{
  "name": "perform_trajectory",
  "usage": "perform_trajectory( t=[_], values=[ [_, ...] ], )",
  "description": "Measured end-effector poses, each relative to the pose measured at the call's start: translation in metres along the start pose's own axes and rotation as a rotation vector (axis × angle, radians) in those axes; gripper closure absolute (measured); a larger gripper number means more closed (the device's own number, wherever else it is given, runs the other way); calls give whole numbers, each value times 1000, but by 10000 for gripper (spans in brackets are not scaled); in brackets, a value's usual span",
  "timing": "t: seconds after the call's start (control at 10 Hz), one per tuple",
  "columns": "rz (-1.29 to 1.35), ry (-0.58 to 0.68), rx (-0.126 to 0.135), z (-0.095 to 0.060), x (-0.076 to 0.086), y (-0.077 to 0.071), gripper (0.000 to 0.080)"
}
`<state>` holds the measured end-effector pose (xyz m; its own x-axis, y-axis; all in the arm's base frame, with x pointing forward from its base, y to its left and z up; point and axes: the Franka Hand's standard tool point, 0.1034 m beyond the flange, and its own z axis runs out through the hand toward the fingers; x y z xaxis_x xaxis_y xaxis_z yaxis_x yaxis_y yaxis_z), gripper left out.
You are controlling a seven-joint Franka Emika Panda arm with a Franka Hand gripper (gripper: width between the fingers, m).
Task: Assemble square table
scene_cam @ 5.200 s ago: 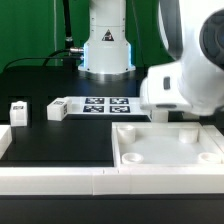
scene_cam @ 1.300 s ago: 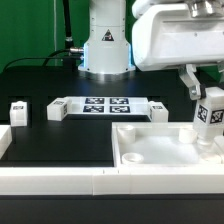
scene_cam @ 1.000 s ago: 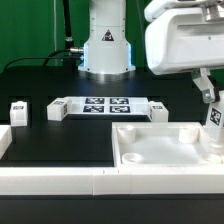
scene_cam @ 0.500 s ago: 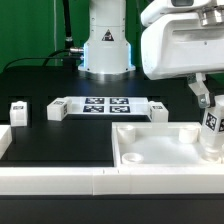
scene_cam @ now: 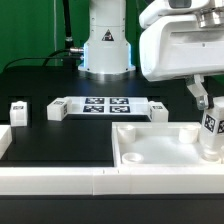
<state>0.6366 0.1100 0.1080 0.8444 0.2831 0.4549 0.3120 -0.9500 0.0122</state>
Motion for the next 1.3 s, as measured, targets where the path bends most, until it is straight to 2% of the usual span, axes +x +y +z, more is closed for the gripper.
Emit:
perform_trajectory(
  t=[0.6,0.9,1.0,1.1,1.2,1.3],
  values=[
    [6,2,-3,10,-9,2,511],
    [9,87,-27,12,-8,0,511],
    [11,100,-32,16,-15,0,422],
    [11,90,-29,18,-16,0,422],
    [11,92,-29,18,-16,0,247],
    [11,92,-29,18,-15,0,170]
  ],
)
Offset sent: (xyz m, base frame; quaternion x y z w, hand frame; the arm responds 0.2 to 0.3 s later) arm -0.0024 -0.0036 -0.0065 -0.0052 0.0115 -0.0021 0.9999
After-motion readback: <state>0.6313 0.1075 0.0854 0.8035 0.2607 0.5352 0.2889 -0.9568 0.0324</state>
